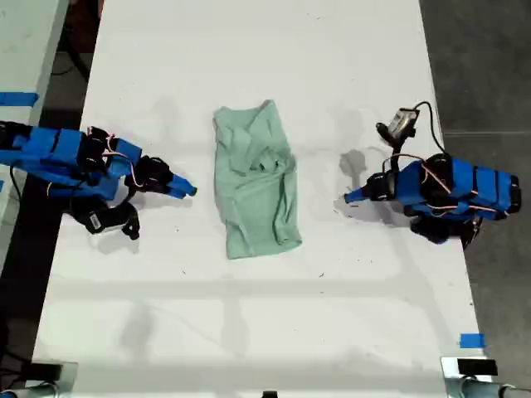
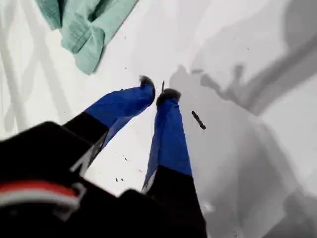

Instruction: Fold t shirt

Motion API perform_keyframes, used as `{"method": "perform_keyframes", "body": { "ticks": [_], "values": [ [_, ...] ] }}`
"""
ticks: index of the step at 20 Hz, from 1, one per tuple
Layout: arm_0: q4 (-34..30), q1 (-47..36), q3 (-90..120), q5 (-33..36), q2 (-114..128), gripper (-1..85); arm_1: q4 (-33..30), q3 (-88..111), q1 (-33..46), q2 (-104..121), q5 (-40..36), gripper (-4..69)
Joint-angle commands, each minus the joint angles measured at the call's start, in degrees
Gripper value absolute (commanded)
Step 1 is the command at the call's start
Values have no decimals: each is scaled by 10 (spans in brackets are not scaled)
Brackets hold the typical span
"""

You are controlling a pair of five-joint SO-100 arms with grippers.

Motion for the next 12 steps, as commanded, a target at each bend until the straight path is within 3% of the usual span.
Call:
{"method": "perform_keyframes", "body": {
  "ticks": [1, 9, 12],
  "values": [
    [136, -46, 163, -38, 339, -1, 3, 46, -11, 8, 24, 18],
    [127, -36, 153, -46, 340, -2, 5, 40, -10, 10, 39, 12],
    [138, -29, 73, -62, 288, -3, 48, -36, -34, -52, 84, 10]
  ]
}}
